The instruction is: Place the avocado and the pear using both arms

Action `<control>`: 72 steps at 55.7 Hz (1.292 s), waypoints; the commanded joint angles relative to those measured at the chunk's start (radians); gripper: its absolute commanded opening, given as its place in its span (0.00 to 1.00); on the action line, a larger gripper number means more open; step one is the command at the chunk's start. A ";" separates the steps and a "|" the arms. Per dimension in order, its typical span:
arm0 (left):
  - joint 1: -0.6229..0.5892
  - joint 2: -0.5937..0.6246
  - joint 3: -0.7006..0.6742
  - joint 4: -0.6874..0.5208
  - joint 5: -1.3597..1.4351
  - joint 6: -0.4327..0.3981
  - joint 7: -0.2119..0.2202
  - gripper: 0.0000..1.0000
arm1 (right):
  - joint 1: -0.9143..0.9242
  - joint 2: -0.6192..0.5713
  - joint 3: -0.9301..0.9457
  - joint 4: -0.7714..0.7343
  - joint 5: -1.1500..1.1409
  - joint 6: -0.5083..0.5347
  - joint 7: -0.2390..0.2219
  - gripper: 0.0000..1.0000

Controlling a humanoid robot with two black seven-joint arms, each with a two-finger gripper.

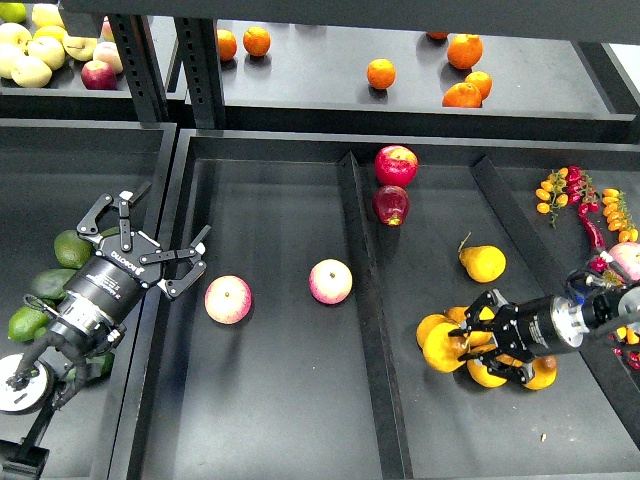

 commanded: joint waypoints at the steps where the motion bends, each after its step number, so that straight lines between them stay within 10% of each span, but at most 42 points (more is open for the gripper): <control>1: 0.001 0.000 0.000 0.000 0.000 0.000 0.000 1.00 | -0.029 0.036 0.012 -0.042 -0.011 0.000 0.000 0.12; 28: 0.001 0.000 0.000 -0.002 0.000 0.000 0.000 1.00 | -0.110 0.062 0.058 -0.080 -0.046 0.000 0.000 0.22; 41: 0.001 0.000 0.001 -0.002 0.000 0.000 0.000 1.00 | -0.115 0.061 0.058 -0.080 -0.054 0.000 0.000 0.50; 54: 0.001 0.000 0.003 0.001 0.002 0.000 0.000 1.00 | -0.092 0.027 0.063 -0.051 -0.059 0.000 0.000 0.97; 72: 0.001 0.000 0.011 0.001 0.002 0.003 0.002 1.00 | -0.083 -0.080 0.198 0.039 -0.031 0.000 0.000 0.99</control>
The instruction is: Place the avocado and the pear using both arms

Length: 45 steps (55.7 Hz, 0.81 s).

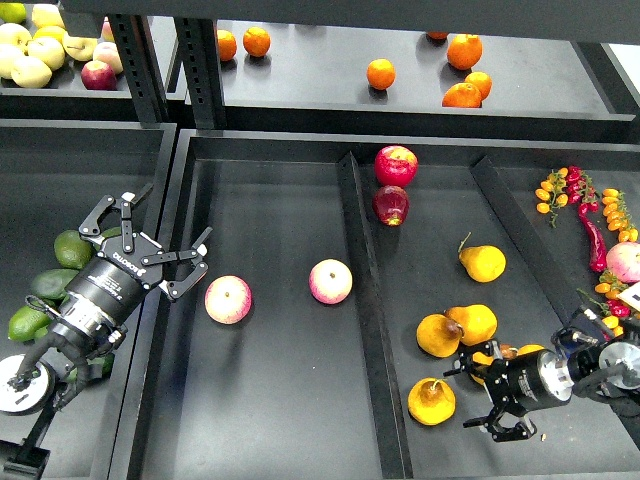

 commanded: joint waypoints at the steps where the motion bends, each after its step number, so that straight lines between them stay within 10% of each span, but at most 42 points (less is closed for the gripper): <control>1: 0.000 0.000 0.006 0.002 0.000 0.003 0.000 1.00 | 0.001 -0.037 0.063 0.027 0.016 0.000 0.000 0.99; 33: 0.009 0.000 0.015 -0.003 0.000 0.010 -0.002 1.00 | -0.111 -0.068 0.558 0.030 0.110 0.000 0.000 0.99; 45: 0.011 0.000 0.011 -0.017 0.000 0.013 -0.002 1.00 | -0.186 0.138 0.917 -0.054 0.104 0.000 0.000 0.99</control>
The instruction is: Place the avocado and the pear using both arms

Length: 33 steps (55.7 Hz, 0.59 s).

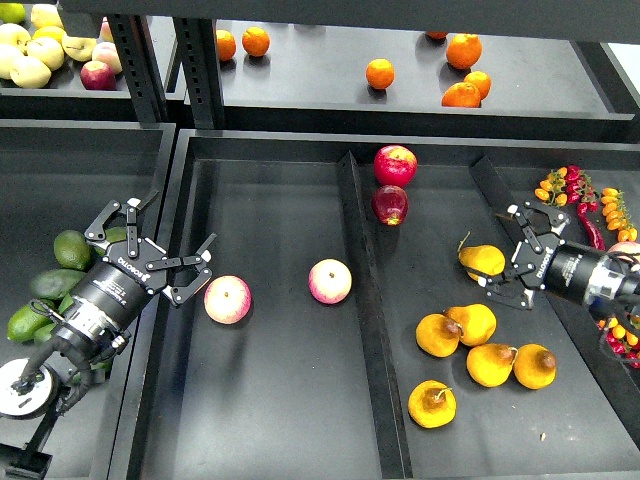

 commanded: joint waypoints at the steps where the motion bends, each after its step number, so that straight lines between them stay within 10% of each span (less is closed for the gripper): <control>1: 0.001 0.000 -0.005 -0.014 0.000 0.003 0.000 1.00 | -0.029 0.140 0.211 -0.046 -0.021 0.000 0.000 0.99; 19: 0.003 0.000 -0.005 -0.066 0.000 0.045 -0.002 1.00 | -0.032 0.423 0.459 -0.038 -0.050 0.000 0.007 0.99; 33: 0.034 0.000 -0.012 -0.076 0.000 0.042 -0.003 1.00 | -0.055 0.565 0.510 -0.018 -0.076 0.000 0.355 0.99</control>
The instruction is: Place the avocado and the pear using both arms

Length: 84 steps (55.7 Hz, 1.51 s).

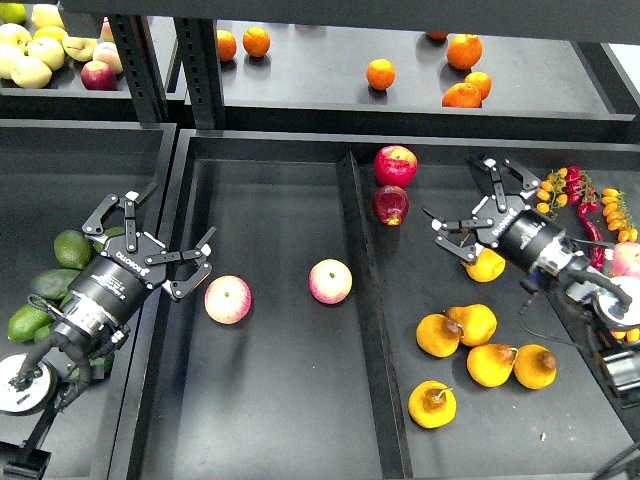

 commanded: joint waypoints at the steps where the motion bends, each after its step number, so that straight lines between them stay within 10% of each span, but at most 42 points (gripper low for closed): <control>1: 0.015 0.000 -0.002 -0.002 0.000 -0.003 -0.001 1.00 | -0.019 0.049 0.045 0.012 -0.010 0.000 0.157 0.99; 7: 0.018 0.000 -0.001 -0.002 0.000 -0.001 -0.002 1.00 | -0.071 0.049 0.102 0.012 -0.085 0.000 0.215 0.99; 84: 0.141 0.000 0.007 -0.003 0.001 -0.006 -0.045 1.00 | -0.480 0.049 0.067 0.288 -0.168 0.000 0.200 0.99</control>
